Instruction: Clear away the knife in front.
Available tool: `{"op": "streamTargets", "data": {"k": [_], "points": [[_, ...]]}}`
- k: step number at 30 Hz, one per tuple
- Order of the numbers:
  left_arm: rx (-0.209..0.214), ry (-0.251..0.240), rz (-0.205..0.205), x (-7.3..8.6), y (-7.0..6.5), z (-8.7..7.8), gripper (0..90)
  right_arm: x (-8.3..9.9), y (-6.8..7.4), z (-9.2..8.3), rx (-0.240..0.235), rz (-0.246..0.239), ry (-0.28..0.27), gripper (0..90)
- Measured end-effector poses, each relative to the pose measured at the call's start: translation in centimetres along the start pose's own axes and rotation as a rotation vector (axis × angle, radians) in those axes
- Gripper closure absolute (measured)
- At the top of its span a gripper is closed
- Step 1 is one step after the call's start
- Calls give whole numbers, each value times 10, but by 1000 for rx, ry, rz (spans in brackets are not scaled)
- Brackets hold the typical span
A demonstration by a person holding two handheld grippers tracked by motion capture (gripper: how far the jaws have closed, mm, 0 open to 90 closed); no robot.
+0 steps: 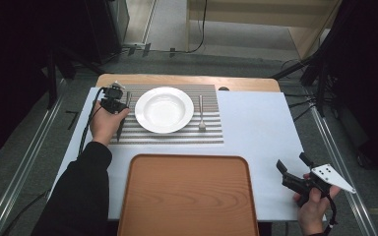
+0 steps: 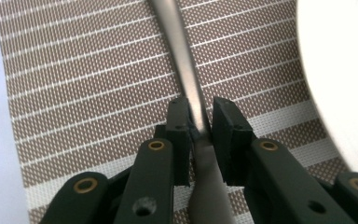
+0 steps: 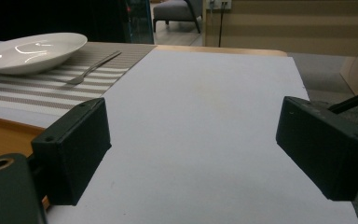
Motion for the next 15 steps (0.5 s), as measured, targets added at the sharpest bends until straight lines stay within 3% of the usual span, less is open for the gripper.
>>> {"op": "streamTargets", "data": {"k": [3, 6, 15], "points": [[-11, 16, 6, 0, -2, -1, 791, 0, 0, 0, 0, -3, 0, 91], [-10, 36, -15, -2, -2, -1, 791, 0, 0, 0, 0, -2, 1, 91], [26, 61, -29, -4, 3, 0, 784, 0, 0, 1, 3, -5, 3, 91]]}}
Point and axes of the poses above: each handheld gripper's, and its own axes: z roughly forward along the jaws, x roughly out of its underside, y roughly to its left, the point moved 2 cm from there along z, roughly forward along the jaws, and after that the axes turned 8 degrees about -z, right-handed, at the moved point
